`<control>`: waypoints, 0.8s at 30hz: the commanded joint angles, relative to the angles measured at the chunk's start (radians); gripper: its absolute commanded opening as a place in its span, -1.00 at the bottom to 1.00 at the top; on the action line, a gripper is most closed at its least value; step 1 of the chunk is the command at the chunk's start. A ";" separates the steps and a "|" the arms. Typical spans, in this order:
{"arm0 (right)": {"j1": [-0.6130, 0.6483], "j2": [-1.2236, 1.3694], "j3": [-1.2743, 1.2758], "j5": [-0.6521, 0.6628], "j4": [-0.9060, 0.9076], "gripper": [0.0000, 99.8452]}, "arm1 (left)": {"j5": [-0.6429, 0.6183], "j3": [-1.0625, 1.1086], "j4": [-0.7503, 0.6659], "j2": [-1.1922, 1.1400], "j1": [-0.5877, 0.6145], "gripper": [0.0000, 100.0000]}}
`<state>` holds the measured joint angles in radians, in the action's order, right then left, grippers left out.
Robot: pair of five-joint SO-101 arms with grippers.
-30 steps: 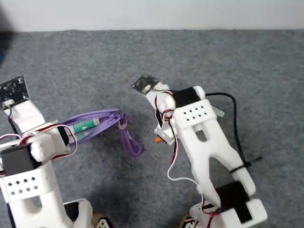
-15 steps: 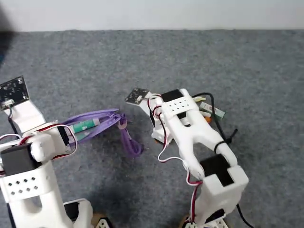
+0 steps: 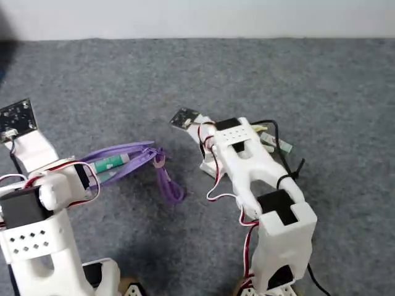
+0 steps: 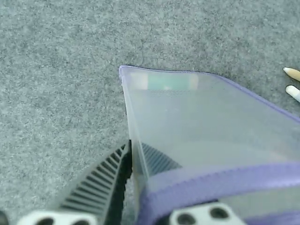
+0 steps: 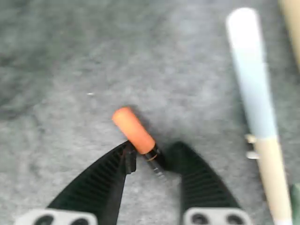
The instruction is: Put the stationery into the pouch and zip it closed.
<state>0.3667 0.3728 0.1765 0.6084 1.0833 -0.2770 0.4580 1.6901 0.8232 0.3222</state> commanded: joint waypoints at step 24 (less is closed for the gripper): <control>0.024 -0.855 0.006 -0.427 0.453 -0.98 | -0.012 -0.033 0.006 -0.002 0.002 -0.97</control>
<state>0.3698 -0.3253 0.1933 0.2279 1.4914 -0.2770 0.4580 1.6901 0.8232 0.3222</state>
